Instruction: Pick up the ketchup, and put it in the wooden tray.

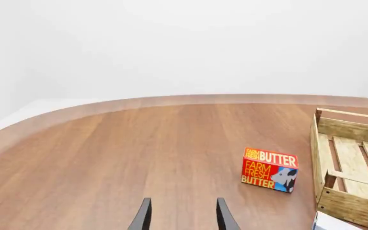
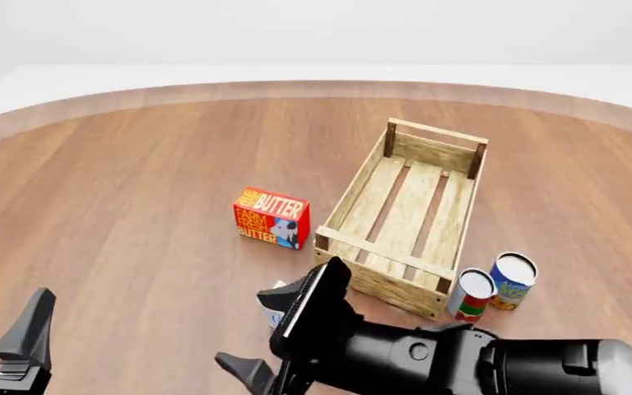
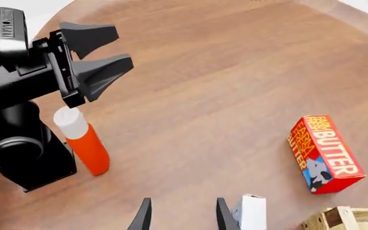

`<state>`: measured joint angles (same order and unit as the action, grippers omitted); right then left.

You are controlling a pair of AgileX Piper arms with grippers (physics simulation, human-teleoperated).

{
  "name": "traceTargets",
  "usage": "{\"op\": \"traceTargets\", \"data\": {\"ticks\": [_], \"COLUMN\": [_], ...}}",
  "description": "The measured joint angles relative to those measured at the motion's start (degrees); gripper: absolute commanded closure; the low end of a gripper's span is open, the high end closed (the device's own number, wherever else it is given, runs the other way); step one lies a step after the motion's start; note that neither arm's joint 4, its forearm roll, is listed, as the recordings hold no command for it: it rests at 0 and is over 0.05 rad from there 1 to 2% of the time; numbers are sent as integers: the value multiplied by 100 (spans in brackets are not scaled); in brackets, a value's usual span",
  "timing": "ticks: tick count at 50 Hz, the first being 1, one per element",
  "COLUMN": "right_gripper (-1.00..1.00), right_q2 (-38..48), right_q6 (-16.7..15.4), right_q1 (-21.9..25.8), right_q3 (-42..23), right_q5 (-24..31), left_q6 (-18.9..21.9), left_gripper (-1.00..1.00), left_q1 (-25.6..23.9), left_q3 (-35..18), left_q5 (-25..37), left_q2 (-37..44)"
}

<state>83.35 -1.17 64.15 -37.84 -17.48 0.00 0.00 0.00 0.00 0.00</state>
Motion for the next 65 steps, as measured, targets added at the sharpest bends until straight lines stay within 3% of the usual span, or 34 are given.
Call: {"op": "traceTargets", "data": {"ticks": [21, 65], "right_gripper": [-100, -100], "right_q2": [762, 1898], "right_q6": [-41, -348], "right_q1": [677, 1462], "right_q3": [-703, -2032], "right_q5": [91, 539], "left_q6": [0, 0], "left_gripper": [-100, -100], "left_q1": [0, 0], "left_q3": [0, 0], "left_q5": [0, 0], "left_q2": [0, 0]}}
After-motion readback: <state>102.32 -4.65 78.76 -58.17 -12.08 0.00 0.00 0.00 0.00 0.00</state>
